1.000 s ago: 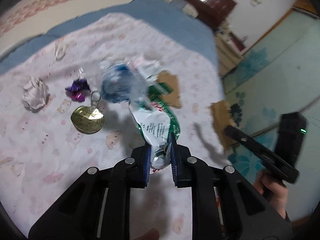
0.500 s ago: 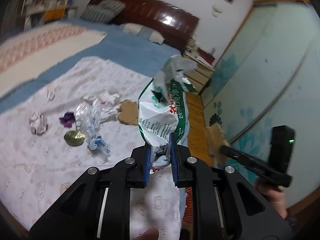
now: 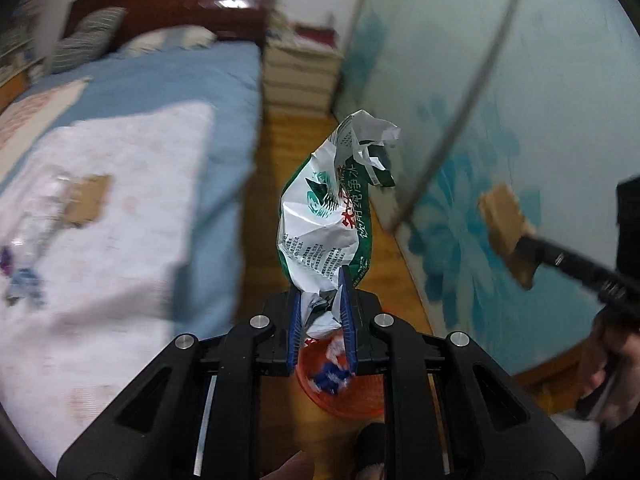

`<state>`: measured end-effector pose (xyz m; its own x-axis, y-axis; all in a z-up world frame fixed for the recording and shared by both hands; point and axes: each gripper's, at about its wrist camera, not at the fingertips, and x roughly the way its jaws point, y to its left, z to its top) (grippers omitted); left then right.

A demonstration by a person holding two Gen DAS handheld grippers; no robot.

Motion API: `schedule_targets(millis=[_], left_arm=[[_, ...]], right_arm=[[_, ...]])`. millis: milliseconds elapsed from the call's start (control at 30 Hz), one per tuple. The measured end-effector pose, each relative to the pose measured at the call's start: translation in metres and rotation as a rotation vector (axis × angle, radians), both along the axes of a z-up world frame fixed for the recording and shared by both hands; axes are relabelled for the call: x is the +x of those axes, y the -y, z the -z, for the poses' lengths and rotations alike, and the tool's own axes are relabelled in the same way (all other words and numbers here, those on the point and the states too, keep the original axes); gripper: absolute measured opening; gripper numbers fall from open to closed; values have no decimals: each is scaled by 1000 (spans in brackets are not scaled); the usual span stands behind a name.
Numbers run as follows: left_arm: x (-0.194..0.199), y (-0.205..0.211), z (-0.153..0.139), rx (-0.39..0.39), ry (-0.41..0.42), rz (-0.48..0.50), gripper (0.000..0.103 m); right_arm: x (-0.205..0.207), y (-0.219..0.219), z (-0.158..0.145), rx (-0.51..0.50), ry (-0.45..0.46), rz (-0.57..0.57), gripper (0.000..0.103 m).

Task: Collect trash
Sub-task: 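Carry wrapper and cardboard to the red wastebasket and open both tools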

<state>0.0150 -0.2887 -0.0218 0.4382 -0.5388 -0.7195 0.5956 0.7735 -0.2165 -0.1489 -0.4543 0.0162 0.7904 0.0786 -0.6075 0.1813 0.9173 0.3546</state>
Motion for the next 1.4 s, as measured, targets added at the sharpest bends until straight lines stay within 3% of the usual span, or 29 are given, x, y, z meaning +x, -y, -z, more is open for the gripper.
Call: schedule_targets(millis=[167, 300, 500, 600, 867, 1033, 1067, 1100, 1133, 1167, 1200, 1267, 1400], left_arm=[[-13, 69, 56, 144, -51, 142, 17], [-23, 100, 107, 251, -135, 214, 17], [-22, 115, 165, 370, -229, 214, 17], [-16, 112, 186, 417, -260, 200, 17], [-13, 113, 195, 416, -284, 176, 17], [-14, 117, 189, 400, -270, 176, 20], [-15, 118, 188, 396, -261, 180, 22], [-16, 119, 186, 398, -251, 184, 37], [-17, 117, 183, 396, -248, 185, 66], [-17, 117, 181, 387, -251, 186, 79], [-17, 116, 179, 375, -255, 187, 86], [-16, 114, 174, 372, -251, 185, 86], [-14, 108, 158, 374, -216, 171, 86]], right_arm=[[-12, 55, 46, 81, -53, 57, 7], [1, 71, 107, 129, -133, 33, 7], [24, 66, 218, 168, -309, 49, 7], [25, 62, 251, 194, -353, 52, 7], [31, 65, 275, 206, -360, 73, 7], [36, 55, 267, 192, -359, 56, 8], [34, 52, 262, 190, -361, 52, 9], [35, 50, 259, 182, -363, 51, 11], [35, 48, 257, 171, -366, 54, 12], [35, 47, 254, 147, -370, 64, 31], [34, 47, 250, 121, -370, 85, 69], [29, 51, 242, 89, -357, 137, 82], [25, 58, 224, 63, -349, 183, 86]])
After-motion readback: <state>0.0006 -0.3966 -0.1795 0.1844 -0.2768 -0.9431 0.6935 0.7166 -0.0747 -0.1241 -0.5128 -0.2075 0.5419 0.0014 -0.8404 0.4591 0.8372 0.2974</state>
